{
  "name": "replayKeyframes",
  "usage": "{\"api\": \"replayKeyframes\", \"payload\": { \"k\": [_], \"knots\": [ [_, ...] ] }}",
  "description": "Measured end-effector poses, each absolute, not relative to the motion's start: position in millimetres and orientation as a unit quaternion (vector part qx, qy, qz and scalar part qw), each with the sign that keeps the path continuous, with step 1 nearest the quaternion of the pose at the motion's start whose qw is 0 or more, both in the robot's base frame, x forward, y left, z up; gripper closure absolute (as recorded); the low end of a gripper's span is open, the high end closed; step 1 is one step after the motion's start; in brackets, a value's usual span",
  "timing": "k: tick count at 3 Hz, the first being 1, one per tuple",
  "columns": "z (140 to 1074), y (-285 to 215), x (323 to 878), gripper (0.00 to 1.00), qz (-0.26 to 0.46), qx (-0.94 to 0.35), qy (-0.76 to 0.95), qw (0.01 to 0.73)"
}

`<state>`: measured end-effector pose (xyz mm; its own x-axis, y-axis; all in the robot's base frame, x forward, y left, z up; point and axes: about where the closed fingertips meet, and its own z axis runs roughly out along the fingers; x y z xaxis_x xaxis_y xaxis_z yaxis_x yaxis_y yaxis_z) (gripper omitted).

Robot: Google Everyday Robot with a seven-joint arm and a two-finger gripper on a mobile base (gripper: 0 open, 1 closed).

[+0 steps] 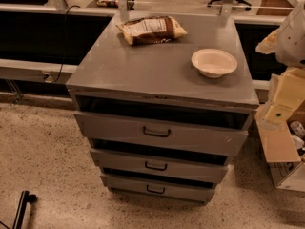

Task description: Open middle drawer

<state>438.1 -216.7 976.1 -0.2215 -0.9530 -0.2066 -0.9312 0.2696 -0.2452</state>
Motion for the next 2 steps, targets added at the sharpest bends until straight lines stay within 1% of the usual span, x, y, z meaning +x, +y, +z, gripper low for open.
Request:
{"api": "replayKeyframes", "payload": {
  "k": [1,2],
  "knots": [
    [969,-213,436,0.00,-0.036,-0.606,0.777,0.167],
    [945,-193,420,0.00,-0.016,-0.618,0.762,0.195]
  ]
}}
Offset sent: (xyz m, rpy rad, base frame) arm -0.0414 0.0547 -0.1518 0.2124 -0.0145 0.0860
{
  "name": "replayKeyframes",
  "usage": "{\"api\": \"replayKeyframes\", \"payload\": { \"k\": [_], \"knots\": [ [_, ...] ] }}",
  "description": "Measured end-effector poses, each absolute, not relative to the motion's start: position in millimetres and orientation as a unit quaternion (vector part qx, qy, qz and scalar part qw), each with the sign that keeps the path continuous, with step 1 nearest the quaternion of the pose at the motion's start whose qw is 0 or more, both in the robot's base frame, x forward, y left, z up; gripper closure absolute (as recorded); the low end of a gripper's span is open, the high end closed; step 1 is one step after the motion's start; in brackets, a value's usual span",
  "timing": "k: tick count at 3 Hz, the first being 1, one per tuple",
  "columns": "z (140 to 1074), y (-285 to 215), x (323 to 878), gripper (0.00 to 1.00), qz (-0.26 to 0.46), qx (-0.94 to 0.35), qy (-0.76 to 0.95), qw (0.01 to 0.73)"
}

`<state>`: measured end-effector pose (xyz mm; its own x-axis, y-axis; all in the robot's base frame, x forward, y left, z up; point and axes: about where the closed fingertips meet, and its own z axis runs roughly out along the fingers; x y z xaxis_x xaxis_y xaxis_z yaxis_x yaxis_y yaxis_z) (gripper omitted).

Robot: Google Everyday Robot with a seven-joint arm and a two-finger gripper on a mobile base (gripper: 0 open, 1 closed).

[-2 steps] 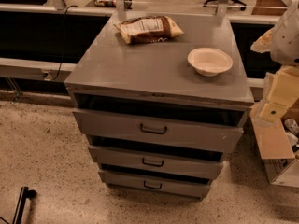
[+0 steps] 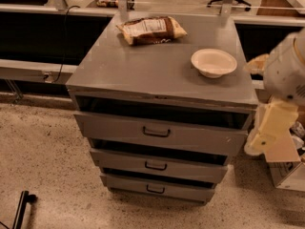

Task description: Open middle drawer

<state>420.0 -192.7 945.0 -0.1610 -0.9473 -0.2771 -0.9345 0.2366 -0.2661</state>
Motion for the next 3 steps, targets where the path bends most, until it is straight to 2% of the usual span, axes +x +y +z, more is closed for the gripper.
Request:
{"api": "replayKeyframes", "payload": {
  "k": [1,2,3],
  "knots": [
    [883,-187,401,0.00,0.050,-0.595,0.773,0.214],
    [880,-184,397,0.00,0.058,-0.591,0.775,0.215],
    [823,-179,412,0.00,0.078,-0.601,0.771,0.196]
  ]
}}
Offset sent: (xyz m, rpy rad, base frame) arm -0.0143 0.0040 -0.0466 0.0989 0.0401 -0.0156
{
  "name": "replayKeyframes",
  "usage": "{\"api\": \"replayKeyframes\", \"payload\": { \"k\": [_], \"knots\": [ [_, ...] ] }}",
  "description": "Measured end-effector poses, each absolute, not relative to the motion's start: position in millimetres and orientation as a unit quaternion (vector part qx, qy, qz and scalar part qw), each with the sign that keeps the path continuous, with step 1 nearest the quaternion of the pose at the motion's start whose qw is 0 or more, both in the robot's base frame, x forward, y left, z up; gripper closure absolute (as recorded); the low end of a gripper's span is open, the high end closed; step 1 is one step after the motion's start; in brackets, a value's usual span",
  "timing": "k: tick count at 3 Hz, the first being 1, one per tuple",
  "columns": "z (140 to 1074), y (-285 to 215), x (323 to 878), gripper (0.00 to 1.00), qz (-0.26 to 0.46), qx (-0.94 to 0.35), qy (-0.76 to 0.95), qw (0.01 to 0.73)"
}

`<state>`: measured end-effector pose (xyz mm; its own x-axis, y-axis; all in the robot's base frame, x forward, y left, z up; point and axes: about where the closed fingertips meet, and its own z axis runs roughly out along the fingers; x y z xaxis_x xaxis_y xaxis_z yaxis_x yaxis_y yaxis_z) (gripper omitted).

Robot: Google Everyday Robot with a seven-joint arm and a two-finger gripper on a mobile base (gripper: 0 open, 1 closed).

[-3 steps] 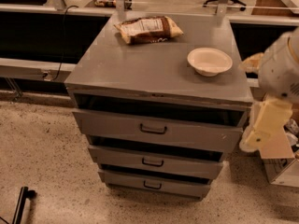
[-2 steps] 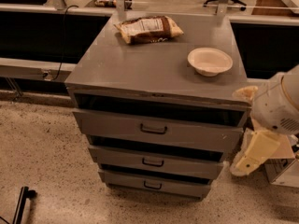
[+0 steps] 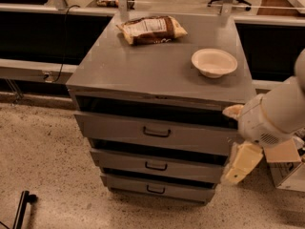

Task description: Open middle drawer

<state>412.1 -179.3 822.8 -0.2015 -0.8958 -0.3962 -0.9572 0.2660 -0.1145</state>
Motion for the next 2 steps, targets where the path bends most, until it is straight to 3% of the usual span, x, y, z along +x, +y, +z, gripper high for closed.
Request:
{"api": "replayKeyframes", "payload": {
  "k": [2],
  "knots": [
    [645,-154,388,0.00,0.137,-0.626,0.743,0.192]
  ]
}}
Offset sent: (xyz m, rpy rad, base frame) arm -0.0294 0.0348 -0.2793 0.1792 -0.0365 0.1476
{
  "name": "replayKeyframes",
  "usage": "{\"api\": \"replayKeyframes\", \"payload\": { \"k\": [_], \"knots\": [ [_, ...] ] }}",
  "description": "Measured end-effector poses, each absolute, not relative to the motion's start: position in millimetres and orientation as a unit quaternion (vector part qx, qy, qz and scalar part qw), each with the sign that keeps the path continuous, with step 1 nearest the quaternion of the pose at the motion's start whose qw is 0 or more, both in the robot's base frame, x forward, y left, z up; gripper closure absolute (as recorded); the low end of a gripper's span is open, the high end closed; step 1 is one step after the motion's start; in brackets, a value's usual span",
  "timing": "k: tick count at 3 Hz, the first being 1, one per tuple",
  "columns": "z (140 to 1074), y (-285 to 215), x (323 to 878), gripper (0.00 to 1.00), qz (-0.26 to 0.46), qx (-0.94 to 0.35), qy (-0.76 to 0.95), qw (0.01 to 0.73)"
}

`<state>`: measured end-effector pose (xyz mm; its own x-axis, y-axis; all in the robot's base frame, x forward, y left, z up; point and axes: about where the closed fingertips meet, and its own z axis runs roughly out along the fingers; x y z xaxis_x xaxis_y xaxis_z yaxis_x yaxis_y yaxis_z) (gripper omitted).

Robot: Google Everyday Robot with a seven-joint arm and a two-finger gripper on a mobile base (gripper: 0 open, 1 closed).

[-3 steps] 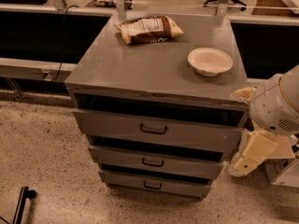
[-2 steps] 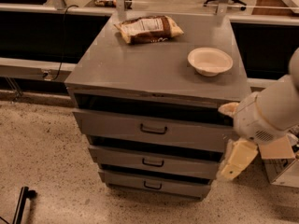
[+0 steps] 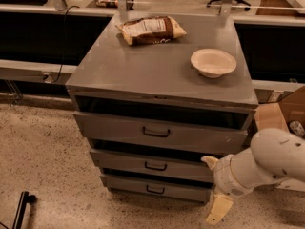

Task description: Open middle drawer

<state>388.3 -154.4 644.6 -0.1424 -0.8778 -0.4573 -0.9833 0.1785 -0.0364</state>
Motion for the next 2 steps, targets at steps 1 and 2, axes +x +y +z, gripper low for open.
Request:
{"api": "replayKeyframes", "payload": {
  "k": [1,2],
  "knots": [
    [635.2,-154.6,404.6,0.00,0.118,-0.627,0.738,0.220],
    [631.8,-149.8,400.0,0.00,0.107,-0.637,0.737,0.200]
  ]
}}
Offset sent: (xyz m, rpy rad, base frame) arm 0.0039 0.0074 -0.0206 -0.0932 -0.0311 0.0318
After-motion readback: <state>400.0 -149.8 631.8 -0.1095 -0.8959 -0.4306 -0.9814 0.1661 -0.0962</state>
